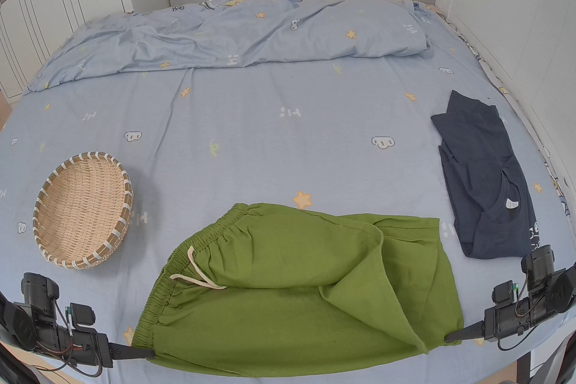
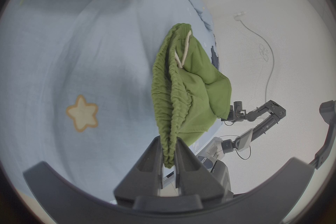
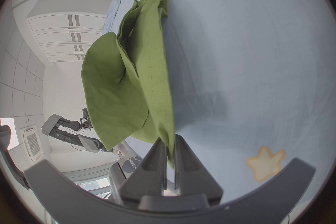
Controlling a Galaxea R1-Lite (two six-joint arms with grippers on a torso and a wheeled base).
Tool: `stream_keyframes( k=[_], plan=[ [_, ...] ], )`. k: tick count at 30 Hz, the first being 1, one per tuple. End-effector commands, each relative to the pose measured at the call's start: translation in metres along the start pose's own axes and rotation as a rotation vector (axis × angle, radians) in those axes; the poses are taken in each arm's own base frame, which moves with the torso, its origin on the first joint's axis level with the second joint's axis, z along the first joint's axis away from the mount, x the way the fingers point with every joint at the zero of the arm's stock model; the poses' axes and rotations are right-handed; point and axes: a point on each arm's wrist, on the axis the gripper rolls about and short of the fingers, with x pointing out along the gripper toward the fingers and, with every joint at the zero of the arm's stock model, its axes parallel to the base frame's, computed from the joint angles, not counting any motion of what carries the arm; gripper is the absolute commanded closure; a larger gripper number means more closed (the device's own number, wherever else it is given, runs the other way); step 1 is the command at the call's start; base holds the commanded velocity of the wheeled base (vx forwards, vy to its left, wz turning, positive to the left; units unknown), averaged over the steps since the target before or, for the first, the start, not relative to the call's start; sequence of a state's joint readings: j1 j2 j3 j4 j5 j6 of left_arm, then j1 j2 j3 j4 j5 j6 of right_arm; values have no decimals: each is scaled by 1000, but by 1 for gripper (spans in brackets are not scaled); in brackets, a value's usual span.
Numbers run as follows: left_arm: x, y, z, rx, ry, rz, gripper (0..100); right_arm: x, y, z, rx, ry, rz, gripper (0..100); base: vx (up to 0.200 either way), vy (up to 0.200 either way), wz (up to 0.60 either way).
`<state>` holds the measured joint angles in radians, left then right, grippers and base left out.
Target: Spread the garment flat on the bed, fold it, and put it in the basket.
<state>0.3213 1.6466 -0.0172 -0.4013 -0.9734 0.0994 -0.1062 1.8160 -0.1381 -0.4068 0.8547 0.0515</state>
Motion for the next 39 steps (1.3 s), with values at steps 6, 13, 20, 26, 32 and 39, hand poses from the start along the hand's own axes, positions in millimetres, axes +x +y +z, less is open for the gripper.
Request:
stream_keyframes(
  k=[6, 13, 20, 26, 32, 39],
  plan=[
    [-2, 0, -10, -51, 27, 19, 100, -1, 1, -10, 17, 29, -35, 100, 0, 0, 0],
    [1, -1, -13, -57, 70, 17, 0, 0, 0, -7, 10, 24, -38, 100, 0, 0, 0],
    [1, 0, -12, -56, 72, 25, 0, -1, 0, -8, 5, 21, -38, 0, 0, 0, 0],
    [-3, -3, -6, -11, 19, 29, 0, -11, 7, -10, -68, -73, -41, 0, 0, 0, 0],
    [-23, -33, 13, 89, -112, 37, 0, -35, 29, -10, -215, -250, -47, 0, 0, 0, 0],
    [-53, -94, 54, 167, -132, -11, 0, -51, 39, -10, -273, -362, -72, 0, 0, 0, 0]
  ],
)
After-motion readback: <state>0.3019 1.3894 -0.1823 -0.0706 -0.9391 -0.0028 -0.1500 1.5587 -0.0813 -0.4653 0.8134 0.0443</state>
